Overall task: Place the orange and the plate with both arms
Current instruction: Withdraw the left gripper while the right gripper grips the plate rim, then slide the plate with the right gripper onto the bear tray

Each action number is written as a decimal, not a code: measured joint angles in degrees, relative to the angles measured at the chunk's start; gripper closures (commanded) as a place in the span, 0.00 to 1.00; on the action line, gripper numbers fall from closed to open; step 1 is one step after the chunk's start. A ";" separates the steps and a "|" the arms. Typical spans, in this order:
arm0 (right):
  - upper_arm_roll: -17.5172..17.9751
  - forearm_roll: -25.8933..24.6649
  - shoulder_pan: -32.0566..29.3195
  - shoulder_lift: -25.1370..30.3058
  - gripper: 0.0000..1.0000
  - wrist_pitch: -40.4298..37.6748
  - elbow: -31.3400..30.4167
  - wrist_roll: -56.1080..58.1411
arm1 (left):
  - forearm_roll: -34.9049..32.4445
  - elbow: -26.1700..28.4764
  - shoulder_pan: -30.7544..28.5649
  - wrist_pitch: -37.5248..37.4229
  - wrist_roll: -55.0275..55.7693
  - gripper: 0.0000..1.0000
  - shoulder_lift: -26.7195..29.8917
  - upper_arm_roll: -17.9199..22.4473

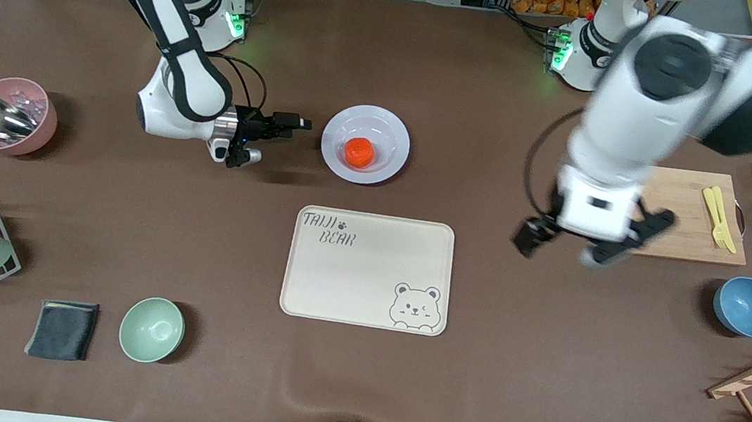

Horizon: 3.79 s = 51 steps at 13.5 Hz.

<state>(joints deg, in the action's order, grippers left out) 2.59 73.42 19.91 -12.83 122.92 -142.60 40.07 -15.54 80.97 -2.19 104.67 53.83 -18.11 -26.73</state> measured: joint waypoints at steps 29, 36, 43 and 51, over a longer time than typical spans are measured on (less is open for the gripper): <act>-0.03 31.95 12.52 -10.12 1.00 4.80 -0.85 23.28 | 16.05 1.92 7.74 -17.57 -41.62 0.00 13.92 29.67; -0.03 32.15 12.56 -10.16 1.00 4.81 -0.77 23.43 | 16.05 1.92 7.75 -17.58 -41.62 0.00 13.92 29.59; -0.08 32.38 12.55 -9.65 1.00 4.70 -0.60 19.12 | 15.72 1.86 7.73 -17.58 -41.62 0.00 14.27 29.59; -0.04 33.33 12.58 -6.75 1.00 4.95 1.74 11.51 | 15.65 1.83 7.56 -18.64 -41.62 0.00 14.52 29.61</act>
<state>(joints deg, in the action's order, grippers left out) 2.55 106.75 32.50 -19.58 127.87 -140.86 51.57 0.11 82.80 5.37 86.03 12.22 -3.59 2.88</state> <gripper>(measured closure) 0.903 0.000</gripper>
